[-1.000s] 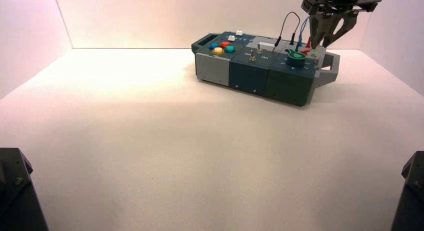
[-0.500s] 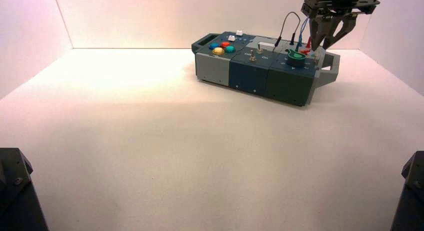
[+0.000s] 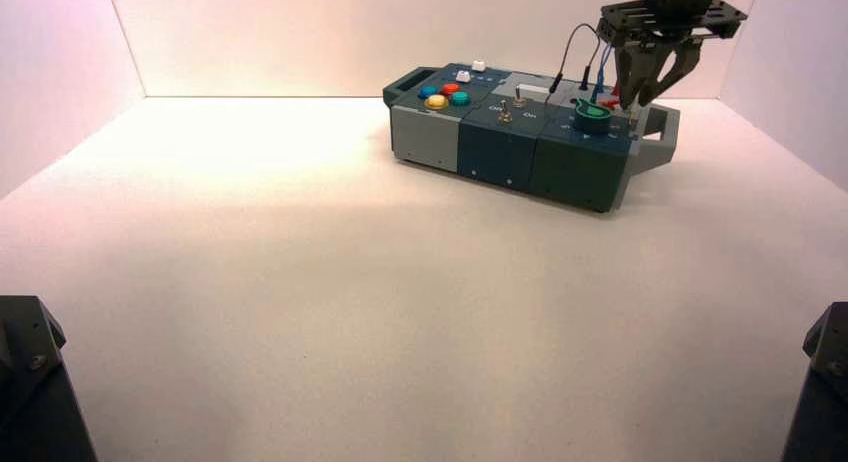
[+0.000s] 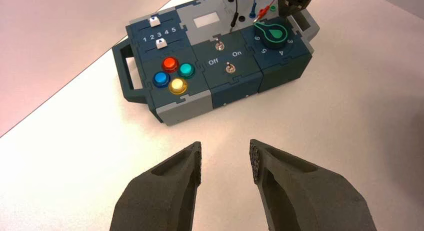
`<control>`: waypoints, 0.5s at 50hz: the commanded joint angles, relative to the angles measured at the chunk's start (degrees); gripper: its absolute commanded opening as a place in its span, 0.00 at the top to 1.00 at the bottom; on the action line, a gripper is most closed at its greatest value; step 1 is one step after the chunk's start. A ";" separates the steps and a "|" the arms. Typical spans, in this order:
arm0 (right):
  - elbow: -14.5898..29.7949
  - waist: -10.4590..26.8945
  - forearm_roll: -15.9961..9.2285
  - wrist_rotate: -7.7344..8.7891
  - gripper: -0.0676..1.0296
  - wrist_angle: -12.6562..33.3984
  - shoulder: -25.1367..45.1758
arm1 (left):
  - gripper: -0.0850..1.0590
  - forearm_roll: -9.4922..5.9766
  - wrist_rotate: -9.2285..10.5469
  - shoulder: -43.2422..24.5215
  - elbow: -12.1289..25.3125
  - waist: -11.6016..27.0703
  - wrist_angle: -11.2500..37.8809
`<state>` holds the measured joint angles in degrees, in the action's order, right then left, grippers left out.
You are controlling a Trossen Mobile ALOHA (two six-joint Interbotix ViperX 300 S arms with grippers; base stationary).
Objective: Insert the white wire.
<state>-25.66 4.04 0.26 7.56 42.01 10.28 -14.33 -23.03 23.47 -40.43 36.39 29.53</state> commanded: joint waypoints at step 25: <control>1.05 -0.09 1.14 0.00 0.96 -1.85 -1.93 | 0.47 0.09 -0.35 0.97 0.44 0.09 -0.62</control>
<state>-25.58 4.04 1.32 7.56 41.40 10.63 -14.41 -23.03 23.55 -40.69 36.39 29.36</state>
